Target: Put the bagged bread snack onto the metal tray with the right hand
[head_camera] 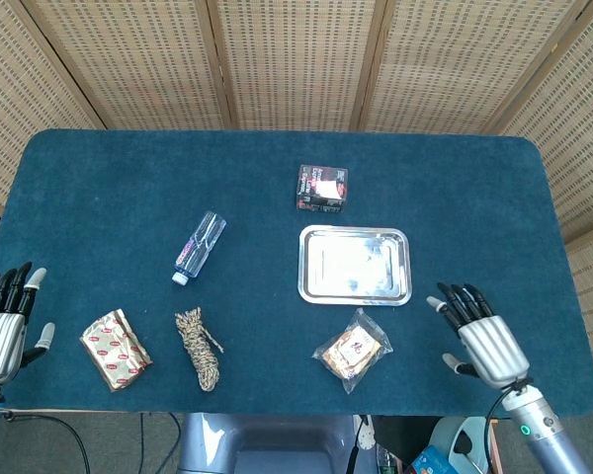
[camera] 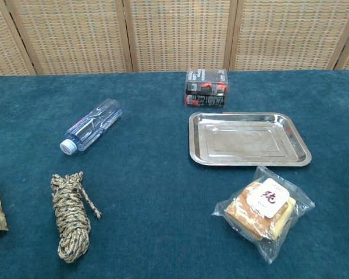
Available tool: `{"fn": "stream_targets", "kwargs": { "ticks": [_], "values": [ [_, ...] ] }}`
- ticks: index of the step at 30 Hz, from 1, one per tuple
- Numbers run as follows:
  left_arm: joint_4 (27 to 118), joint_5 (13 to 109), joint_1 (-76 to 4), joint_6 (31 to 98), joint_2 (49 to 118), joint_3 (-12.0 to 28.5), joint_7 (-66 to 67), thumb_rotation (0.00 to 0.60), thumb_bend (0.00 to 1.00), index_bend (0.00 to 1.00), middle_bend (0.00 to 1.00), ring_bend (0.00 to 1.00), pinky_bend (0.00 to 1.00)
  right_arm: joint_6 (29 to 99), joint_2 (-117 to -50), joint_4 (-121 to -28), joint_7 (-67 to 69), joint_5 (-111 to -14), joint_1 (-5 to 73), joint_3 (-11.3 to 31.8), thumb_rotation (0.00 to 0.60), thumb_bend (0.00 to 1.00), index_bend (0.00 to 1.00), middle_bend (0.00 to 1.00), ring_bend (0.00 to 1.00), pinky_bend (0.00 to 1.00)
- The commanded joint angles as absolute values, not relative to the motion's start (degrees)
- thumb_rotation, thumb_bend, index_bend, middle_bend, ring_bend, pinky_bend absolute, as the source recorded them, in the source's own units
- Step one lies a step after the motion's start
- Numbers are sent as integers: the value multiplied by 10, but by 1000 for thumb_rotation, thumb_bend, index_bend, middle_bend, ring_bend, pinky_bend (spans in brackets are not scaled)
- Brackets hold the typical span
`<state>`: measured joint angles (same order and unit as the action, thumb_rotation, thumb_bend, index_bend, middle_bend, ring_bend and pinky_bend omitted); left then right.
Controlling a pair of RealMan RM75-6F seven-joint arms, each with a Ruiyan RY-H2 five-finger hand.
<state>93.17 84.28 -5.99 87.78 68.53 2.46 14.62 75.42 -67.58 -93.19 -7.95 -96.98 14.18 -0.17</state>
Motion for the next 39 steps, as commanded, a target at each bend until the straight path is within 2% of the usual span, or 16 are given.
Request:
{"fn": "stream_targets", "kwargs": {
  "ticks": [1,5,13,18,26,39],
  "values": [
    [933,842,-59,876,687,24,149,588,410,0,0,0,0,739,-685,-943,-115,-994,152,-16,600,224,65,0,0,0],
    [938,845,-58,872,684,20,137,594,410,0,0,0,0,720,-695,-956,-176,-1005,155,-28,600,223,7,0,0,0],
    [925,851,-40,894,685,14,124,593,411,0,0,0,0,701,-721,-971,-222,-1059,157,-68,600,223,7,0,0,0],
    [922,858,-34,903,686,12,120,593,410,0,0,0,0,677,-736,-971,-234,-1068,165,-78,600,224,7,0,0,0],
    [913,864,-35,898,692,12,117,593,410,0,0,0,0,600,-751,-993,-245,-1030,205,-56,600,224,7,0,0,0],
    [897,857,-26,905,692,17,90,593,410,0,0,0,0,518,-774,-1011,-278,-981,259,-27,600,224,7,0,0,0]
  ]
}}
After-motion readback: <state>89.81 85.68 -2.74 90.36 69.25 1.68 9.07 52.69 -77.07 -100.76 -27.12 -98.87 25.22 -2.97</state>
